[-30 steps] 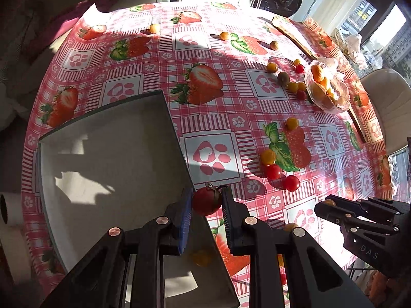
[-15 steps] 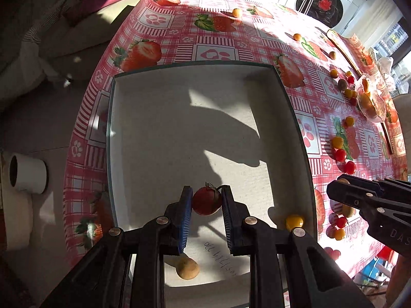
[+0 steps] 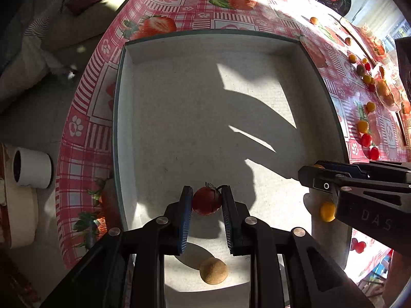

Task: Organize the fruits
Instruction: 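Open the left gripper in the tray while the right gripper releases its yellow tomato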

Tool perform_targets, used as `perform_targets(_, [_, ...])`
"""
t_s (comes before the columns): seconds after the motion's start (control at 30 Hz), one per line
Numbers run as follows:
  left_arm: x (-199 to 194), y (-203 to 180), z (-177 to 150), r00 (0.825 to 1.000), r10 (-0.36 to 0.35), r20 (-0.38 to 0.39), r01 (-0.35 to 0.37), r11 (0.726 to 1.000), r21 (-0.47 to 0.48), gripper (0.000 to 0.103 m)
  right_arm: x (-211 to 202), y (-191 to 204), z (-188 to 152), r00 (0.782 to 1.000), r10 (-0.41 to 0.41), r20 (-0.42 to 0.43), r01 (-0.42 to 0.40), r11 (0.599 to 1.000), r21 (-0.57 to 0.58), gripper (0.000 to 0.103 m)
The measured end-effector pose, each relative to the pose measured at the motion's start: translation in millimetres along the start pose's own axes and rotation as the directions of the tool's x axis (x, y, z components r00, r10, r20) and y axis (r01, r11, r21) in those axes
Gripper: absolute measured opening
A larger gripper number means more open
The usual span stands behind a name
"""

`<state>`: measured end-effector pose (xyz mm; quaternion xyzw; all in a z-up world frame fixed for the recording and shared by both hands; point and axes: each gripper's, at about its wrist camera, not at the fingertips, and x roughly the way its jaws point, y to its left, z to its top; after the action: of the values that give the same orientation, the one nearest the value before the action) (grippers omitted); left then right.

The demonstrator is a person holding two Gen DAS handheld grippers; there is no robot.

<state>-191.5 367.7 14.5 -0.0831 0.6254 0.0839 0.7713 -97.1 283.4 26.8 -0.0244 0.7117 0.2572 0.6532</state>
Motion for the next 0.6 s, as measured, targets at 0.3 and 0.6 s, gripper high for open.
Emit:
perform_targets(0.3, [3.8, -14.3, -0.2, 0.999, 0.04, 0.005, -0.04, 0.998, 0.057, 0.026, 1.7, 2.7, 0.1, 1.0, -0.002, 0.0, 0.002, 1.0, -0.007, 0.025])
perform_targets(0.6, [-3.1, -15.0, 2.2, 0.997, 0.074, 0.022, -0.075, 0.995, 0.063, 0.074, -30.7, 2.0, 1.7, 0.997, 0.054, 0.06, -0.054, 0.998, 0.013, 0.061])
